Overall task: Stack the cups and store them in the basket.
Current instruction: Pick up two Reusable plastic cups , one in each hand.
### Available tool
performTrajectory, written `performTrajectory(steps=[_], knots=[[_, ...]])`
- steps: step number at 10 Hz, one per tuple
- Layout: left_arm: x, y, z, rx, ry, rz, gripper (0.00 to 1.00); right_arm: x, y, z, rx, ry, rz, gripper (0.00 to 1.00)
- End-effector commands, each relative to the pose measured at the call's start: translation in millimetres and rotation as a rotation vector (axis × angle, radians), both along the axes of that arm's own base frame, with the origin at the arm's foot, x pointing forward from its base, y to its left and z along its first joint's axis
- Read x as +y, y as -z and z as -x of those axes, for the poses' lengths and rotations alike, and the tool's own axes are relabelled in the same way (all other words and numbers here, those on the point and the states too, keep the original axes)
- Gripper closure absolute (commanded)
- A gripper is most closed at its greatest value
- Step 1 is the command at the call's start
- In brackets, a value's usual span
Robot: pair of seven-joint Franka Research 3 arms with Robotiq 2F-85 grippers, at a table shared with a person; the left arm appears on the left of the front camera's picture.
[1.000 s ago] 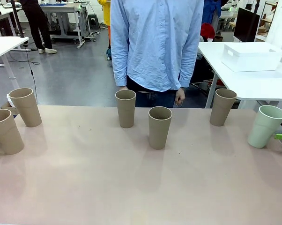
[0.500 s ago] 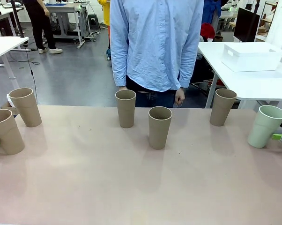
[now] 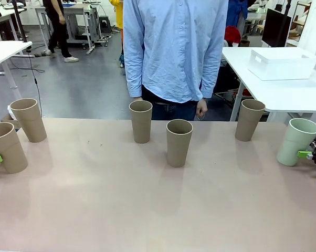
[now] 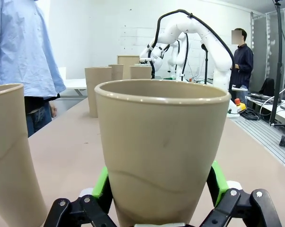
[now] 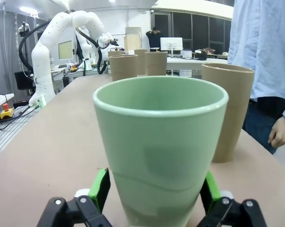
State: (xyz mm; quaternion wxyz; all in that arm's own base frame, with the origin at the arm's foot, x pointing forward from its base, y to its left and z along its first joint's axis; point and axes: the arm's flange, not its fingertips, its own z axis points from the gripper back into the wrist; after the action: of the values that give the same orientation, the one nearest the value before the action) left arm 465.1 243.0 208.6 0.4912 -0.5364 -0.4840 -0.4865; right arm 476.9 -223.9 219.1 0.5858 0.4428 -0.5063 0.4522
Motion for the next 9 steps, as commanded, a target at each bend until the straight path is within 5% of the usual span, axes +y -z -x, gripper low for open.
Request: performTrajectory(steps=[1, 9], knots=[[-12, -1, 5, -0.031, -0.009, 0.023, 0.00, 9, -6, 1, 0.047, -0.029, -0.007, 0.00], [-26, -1, 5, 0.007, -0.012, 0.031, 0.00, 18, -6, -2, 0.145, -0.063, -0.027, 0.00]])
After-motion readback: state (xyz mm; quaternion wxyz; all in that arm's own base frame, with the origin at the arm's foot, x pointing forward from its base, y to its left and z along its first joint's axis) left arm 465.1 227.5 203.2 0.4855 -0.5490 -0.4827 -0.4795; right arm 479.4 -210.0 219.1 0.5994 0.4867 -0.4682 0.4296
